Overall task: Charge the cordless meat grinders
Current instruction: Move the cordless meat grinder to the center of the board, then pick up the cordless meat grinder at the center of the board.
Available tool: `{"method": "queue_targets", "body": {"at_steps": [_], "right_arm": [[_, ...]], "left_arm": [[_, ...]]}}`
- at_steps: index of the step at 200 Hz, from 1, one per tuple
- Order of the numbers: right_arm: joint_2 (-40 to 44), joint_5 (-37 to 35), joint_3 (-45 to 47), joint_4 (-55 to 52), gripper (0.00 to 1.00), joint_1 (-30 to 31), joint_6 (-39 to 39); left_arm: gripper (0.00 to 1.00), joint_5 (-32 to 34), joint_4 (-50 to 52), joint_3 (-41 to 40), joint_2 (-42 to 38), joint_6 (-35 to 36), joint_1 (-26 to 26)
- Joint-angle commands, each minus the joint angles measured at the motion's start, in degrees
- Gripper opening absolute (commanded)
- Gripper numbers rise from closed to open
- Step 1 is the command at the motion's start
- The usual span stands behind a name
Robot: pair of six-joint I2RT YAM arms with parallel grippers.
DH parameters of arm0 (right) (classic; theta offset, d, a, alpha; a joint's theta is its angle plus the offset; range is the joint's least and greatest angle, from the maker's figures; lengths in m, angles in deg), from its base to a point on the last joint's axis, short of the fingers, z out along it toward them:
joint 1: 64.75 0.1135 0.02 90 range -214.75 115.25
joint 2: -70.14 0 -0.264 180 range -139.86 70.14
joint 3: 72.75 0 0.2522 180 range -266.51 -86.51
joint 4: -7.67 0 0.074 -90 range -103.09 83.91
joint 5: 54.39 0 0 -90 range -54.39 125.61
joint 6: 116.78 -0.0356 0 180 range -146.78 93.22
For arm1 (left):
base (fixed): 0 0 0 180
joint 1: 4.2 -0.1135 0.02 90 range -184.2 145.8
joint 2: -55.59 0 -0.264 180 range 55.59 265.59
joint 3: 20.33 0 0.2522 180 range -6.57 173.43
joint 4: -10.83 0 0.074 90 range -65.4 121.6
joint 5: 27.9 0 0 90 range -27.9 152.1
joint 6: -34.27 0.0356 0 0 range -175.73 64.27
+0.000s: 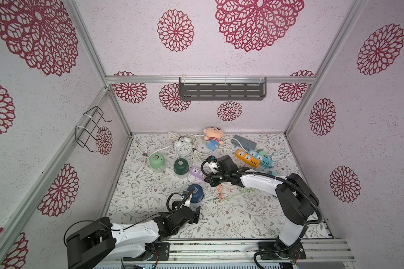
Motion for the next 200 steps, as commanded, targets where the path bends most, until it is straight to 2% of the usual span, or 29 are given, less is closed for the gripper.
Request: {"method": "queue_targets", "body": {"at_steps": [1,58,109,137,200], "right_arm": [[-0.9,1.3,-2.4,0.7,0.0,0.8,-0.9],[-3.4,1.9,-4.6,0.0,0.0,1.9,-0.8],[-6.0,4.7,-6.4,-0.7,0.0,2.2,-0.4],[-7.4,5.9,-7.7,-2.0,0.0,2.8,0.2],[-8.0,5.8,-7.7,-2.1,0.0,3.9,-0.3]], "left_arm": [[0.97,4.8,-14.1,-1.8,3.8,4.2,0.2],[0.97,4.1,-29.4,-3.6,12.0,10.3,-1.5],[0.97,-0.6,-35.7,-2.0,17.7,14.4,-6.2],[0.97,-4.1,-40.7,-1.5,22.8,15.1,-8.8],[0.97,-5.3,-47.5,-0.5,30.5,14.4,-10.0]]}}
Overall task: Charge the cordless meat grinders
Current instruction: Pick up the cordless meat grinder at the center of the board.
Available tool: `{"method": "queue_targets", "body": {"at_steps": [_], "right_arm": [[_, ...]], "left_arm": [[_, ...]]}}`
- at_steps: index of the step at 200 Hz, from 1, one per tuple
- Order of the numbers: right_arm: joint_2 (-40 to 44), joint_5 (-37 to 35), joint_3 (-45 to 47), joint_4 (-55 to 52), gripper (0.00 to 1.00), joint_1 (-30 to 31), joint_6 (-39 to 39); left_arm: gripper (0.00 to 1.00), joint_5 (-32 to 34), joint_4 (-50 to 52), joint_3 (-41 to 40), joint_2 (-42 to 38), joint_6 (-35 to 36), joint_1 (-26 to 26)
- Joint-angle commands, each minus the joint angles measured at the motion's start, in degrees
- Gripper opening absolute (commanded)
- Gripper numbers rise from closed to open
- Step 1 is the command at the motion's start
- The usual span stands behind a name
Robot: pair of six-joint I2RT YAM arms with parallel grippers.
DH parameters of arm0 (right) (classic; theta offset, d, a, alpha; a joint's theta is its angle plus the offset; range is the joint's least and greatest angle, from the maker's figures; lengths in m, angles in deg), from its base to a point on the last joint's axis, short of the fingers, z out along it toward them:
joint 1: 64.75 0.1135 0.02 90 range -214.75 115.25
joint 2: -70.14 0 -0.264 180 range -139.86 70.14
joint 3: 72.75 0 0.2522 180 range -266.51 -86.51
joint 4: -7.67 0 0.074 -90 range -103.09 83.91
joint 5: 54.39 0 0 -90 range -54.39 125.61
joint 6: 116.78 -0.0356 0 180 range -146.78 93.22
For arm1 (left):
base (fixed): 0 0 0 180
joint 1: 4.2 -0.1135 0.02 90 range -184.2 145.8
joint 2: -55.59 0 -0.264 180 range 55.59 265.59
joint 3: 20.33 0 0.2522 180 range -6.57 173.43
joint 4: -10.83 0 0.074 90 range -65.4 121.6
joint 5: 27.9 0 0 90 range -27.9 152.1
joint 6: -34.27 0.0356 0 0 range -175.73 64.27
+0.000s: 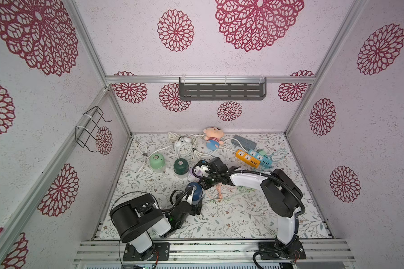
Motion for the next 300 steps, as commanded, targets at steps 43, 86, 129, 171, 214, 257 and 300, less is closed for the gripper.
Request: {"method": "queue_targets", "body": {"at_steps": [43,86,129,171,214,257,300], "right_arm": [[-0.2,1.1,-1.4,-0.4,0.0,1.4,-0.1],[0.0,1.1,-0.6,0.0,0.0,2.1,-0.5],[0.6,1.0,0.3,0.1,0.0,2.2,-0.5],[1.6,0.2,0.6,0.1,0.0,2.3,-0.4],[2.8,-0.7,1.7,0.3,0.0,2.4,0.0],[8.1,-6.0,4.6,-0.8,0.0,1.7,0.8],[21.2,-11.3,8.2,-6.6,0.0,-2.4,3.6]], "left_arm": [[0.97,-1.4,-7.7,1.7,6.3,0.8,-1.8],[0.99,-2.3,-10.6,2.1,10.8,0.2,-3.0],[0.92,-4.3,-8.3,3.8,12.1,0.1,-3.5],[0.91,-4.2,1.3,5.8,9.9,-1.2,-3.5],[0.81,-4.7,12.8,8.8,6.2,-2.9,-3.5],[0.73,-3.8,14.1,8.4,0.8,-2.8,-3.4],[0.7,-1.5,27.2,11.7,-13.7,3.4,-3.4]]}}
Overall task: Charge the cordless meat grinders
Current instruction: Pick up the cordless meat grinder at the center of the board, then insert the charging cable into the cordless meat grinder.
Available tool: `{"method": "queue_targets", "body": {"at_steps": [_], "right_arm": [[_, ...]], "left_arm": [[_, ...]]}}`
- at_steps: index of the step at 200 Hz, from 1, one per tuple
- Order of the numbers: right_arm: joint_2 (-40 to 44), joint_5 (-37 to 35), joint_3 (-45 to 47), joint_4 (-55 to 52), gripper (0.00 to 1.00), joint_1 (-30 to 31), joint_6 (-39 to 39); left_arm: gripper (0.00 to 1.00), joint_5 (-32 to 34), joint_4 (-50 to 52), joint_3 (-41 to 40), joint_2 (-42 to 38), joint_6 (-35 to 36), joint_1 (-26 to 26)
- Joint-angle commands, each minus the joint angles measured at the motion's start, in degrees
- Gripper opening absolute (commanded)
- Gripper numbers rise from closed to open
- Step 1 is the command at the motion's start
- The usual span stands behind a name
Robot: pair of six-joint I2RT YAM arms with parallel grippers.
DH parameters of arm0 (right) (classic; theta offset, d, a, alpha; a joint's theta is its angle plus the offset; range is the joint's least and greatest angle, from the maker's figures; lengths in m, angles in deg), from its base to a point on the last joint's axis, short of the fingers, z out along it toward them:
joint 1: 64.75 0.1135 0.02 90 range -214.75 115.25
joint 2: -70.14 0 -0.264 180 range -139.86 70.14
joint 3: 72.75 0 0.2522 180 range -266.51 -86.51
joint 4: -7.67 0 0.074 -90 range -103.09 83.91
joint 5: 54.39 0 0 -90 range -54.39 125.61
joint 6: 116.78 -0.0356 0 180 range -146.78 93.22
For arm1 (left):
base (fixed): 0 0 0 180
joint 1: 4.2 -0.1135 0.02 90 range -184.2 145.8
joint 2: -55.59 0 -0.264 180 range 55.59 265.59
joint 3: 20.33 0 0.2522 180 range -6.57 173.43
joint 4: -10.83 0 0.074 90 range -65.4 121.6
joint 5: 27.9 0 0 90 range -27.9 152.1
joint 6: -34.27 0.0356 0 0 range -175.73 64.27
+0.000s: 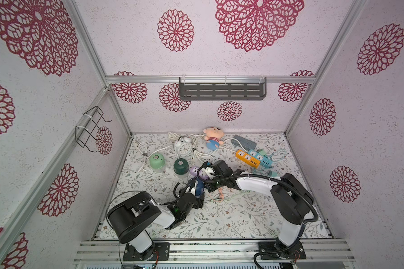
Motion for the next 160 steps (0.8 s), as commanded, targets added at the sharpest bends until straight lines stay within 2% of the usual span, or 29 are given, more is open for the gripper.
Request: {"method": "queue_targets", "body": {"at_steps": [1,40,62,115,160], "right_arm": [[9.7,-2.7,0.2,-4.1,0.0,-2.2,2.9],[18.0,-5.1,-3.0,-14.7,0.0,-2.5,8.4],[21.8,-5.5,-5.2,-19.0,0.0,-2.3,10.7],[28.4,-9.6,-12.1,-29.4,0.0,0.0,14.9],[27.8,-9.8,-15.1,-32.5,0.0,3.6,14.6]], "left_arm": [[0.7,0.9,8.8,3.1,-7.7,4.9,-0.2],[0.7,2.4,18.5,8.9,-19.1,15.6,-0.9],[0.7,0.1,23.7,13.3,-22.7,20.3,-2.5],[0.67,-5.0,35.3,23.3,-21.8,26.9,-4.1],[0.66,-5.0,37.4,26.0,-21.4,29.3,-4.1]]}}
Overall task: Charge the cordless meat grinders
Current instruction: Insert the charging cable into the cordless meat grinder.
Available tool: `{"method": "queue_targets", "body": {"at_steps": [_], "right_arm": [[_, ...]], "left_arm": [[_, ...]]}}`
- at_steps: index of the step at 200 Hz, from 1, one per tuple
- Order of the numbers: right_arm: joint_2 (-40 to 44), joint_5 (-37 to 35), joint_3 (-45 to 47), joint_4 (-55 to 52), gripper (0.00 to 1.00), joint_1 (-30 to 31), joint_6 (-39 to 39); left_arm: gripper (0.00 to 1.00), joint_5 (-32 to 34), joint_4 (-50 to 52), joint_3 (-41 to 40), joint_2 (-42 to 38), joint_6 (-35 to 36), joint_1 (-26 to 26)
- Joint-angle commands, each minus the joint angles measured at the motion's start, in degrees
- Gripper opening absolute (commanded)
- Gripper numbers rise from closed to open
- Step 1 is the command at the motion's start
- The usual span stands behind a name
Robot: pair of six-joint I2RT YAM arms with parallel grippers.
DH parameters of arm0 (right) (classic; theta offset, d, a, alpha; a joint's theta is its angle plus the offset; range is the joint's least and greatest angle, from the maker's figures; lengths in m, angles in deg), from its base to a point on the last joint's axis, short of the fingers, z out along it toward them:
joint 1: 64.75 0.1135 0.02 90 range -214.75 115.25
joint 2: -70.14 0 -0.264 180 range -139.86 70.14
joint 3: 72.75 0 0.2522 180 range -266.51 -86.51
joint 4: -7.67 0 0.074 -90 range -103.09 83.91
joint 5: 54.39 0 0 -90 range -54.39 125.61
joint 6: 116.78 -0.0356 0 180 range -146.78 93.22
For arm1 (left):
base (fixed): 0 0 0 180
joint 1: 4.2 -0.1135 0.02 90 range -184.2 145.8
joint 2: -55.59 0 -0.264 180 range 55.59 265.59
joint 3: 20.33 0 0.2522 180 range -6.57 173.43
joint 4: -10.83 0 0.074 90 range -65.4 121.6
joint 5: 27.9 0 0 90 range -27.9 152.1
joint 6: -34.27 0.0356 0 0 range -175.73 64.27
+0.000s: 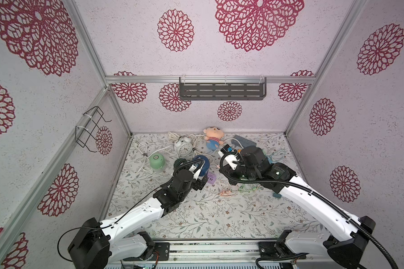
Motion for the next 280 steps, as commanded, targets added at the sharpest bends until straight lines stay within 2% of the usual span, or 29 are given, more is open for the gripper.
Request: {"method": "queue_targets", "body": {"at_steps": [1,51,205,280], "right_arm": [[-0.3,-1.6,-2.4,-3.8,0.0,2.2,1.4],[-3.3,-3.5,-4.0,-2.8,0.0,4.7,1.6],[-4.4,-0.3,-2.8,0.9,0.0,4.7,0.0],[-4.5,0.1,-3.0,1.1,0.0,4.6,-0.3]], "left_arm": [[0.66,-0.8,1.0,2.3,0.1,3.6,-0.2],[0.65,-0.2,1.8,2.6,-1.2,5.0,-0.2],[0.64,-1.4,-1.1,1.3,-3.4,5.1,-0.2],[0.62,0.1,-2.2,0.6,-4.3,5.3,-0.2]]}}
